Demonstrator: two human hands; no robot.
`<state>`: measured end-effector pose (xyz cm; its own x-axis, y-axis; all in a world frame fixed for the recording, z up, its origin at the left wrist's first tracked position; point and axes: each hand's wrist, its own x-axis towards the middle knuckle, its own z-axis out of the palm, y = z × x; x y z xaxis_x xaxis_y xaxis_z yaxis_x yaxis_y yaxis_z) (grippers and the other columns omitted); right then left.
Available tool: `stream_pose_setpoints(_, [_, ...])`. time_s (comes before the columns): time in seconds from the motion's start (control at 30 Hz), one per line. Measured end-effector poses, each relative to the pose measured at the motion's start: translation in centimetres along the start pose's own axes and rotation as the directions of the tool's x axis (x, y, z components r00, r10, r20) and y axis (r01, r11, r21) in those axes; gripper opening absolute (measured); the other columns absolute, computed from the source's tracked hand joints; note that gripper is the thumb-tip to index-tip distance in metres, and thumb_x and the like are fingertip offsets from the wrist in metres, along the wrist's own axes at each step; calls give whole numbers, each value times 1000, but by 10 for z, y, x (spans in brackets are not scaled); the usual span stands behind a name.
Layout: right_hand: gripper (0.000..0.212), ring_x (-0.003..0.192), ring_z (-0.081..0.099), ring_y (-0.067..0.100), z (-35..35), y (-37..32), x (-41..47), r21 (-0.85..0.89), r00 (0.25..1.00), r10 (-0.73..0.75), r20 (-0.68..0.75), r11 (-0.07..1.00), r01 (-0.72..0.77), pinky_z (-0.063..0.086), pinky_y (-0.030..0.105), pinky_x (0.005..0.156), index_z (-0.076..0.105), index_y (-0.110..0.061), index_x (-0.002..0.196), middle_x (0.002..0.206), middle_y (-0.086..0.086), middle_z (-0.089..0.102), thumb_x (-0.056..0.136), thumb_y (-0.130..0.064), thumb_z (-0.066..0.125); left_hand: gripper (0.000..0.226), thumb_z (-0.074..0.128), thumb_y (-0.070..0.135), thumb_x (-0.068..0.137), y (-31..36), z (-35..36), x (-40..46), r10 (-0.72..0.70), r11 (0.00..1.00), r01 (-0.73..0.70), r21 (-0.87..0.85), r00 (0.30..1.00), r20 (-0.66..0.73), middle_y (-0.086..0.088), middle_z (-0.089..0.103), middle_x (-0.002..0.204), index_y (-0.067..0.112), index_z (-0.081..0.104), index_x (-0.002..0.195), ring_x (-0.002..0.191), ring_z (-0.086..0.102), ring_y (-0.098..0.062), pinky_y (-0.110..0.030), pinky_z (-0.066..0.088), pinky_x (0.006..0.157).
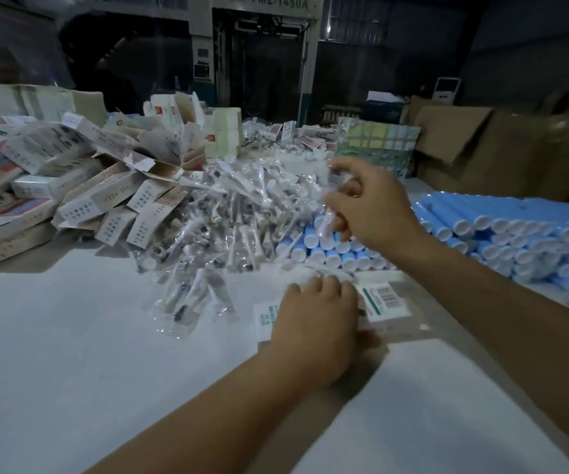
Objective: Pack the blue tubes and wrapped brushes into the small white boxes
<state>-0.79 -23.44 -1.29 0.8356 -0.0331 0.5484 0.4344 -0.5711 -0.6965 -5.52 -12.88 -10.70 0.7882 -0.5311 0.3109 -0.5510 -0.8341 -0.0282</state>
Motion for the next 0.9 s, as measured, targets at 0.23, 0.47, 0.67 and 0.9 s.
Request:
stream_pose_setpoints(0.23, [13,46,59,10,-78,71,-67,576,790,537,-297,760,-300,52,22,46,62,-5,104,67,8,62,92,-1,58,68,30,76,80,-7,1,5,-65,998,65,-6,996,-54,3,49,119,25,39,123,109,47,-20,-34,35,81])
stream_pose_setpoints(0.47, [27,46,51,8,-70,79,-85,506,752,572,-328,778,-372,45,21,46,61,-19,75,60,1,58,85,5,52,75,23,77,70,0,-4,2,-115,993,119,26,987,-108,4,53,114,25,42,122,104,51,-20,-30,28,70])
stream_pose_setpoints(0.67, [21,48,47,10,-81,76,-90,437,771,548,-324,810,-392,43,25,50,63,-15,70,55,-1,58,83,0,57,78,22,77,71,3,-7,0,-156,987,159,9,979,-131,3,53,117,25,41,125,101,51,-20,-31,31,70])
stream_pose_setpoints(0.9, [26,55,55,-3,-64,68,-96,359,844,480,-242,852,-382,41,14,60,68,-28,72,61,-16,63,83,-5,65,75,30,76,74,4,-7,-2,-135,990,139,18,981,-136,4,52,118,24,40,127,103,49,-20,-30,29,71])
